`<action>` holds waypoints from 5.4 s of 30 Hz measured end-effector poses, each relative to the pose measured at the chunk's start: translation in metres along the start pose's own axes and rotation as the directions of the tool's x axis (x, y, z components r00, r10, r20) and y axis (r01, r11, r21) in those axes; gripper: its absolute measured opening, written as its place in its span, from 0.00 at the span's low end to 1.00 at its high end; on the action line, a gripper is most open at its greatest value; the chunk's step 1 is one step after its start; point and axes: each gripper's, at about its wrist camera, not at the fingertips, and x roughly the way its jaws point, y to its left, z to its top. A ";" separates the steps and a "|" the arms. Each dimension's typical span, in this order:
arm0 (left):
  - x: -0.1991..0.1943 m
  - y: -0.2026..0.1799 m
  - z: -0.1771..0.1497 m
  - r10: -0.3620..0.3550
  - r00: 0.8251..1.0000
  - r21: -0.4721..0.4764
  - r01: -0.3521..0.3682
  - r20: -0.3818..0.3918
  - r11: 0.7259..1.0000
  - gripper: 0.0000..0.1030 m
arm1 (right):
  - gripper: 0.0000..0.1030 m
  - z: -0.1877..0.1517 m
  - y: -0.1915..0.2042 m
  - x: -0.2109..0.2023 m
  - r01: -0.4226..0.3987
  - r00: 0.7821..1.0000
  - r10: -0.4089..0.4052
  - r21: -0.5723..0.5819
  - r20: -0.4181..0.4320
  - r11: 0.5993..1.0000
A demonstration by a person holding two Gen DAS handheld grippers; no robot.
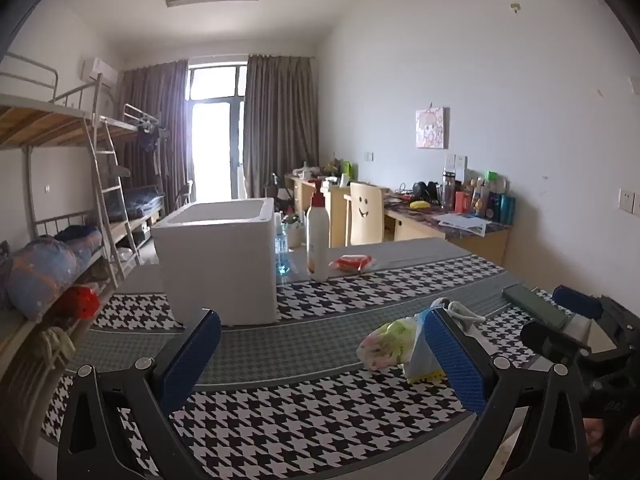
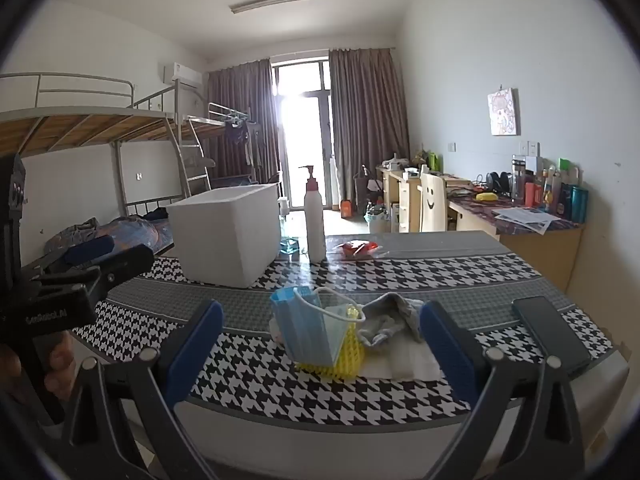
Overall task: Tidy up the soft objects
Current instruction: 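Move both tools toward the blue face mask and grey sock on the table, then close the left tool on the blue face mask and lift it, then grasp the grey sock with the right tool and lift it while the left tool holds the mask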
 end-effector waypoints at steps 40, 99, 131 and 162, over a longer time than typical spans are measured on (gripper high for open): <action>0.001 -0.004 -0.006 -0.030 0.999 -0.026 0.029 -0.037 0.999 0.99 | 0.97 -0.001 0.000 -0.003 0.021 1.000 -0.021 -0.007 0.013 1.000; 0.103 -0.055 -0.025 -0.268 0.921 0.000 0.279 -0.283 0.960 0.92 | 0.97 -0.014 -0.057 0.054 0.137 0.979 -0.125 0.065 -0.161 0.989; 0.135 -0.088 -0.038 -0.356 0.847 -0.004 0.386 -0.394 0.923 0.07 | 0.97 -0.032 -0.094 0.069 0.151 0.967 -0.116 0.142 -0.229 0.978; 0.107 -0.050 0.030 -0.405 0.884 -0.033 0.409 -0.232 0.912 0.06 | 0.97 0.006 -0.085 0.092 0.144 0.971 -0.117 0.117 -0.210 0.983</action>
